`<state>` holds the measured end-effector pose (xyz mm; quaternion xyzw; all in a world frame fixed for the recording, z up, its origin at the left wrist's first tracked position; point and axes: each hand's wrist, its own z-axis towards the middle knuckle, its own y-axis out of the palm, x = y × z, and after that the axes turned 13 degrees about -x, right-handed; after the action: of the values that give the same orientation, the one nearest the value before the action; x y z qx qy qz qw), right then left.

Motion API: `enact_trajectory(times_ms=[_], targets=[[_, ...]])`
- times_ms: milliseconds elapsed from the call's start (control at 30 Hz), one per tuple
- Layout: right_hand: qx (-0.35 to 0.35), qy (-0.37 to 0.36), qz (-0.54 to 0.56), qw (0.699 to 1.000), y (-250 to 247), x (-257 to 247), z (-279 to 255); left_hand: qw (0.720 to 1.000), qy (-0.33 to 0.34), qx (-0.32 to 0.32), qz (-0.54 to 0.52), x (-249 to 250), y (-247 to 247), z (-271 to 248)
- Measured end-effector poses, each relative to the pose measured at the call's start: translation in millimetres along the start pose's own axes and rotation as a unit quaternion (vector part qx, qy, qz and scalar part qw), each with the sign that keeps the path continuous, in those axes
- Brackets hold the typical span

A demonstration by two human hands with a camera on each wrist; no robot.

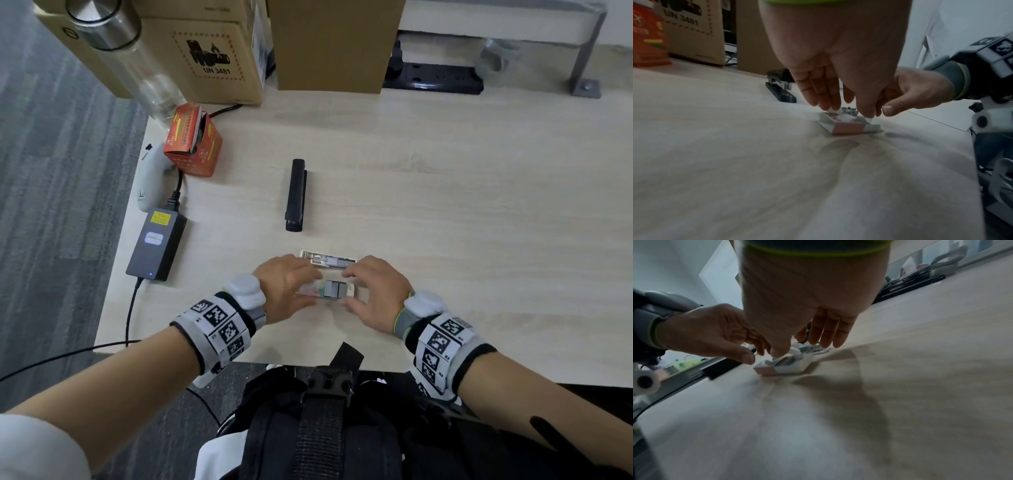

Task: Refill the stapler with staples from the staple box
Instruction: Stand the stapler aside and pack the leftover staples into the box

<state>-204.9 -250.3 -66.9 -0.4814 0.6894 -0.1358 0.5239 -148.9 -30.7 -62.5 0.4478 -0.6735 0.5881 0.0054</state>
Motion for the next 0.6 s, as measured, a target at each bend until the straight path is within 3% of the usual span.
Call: enact_trajectory(times_ms=[333, 600], targets=[[-0.013, 0.017, -0.048, 0.999, 12.1, 0.8, 6.3, 0.998, -0.055, -0.012, 0.029, 6.8, 14.9, 11.6], [0.005, 0.008, -0.051, 0.999, 14.5, 5.3, 5.6, 0.998, -0.058, -0.015, 0.018, 4.2, 19.4, 13.6]])
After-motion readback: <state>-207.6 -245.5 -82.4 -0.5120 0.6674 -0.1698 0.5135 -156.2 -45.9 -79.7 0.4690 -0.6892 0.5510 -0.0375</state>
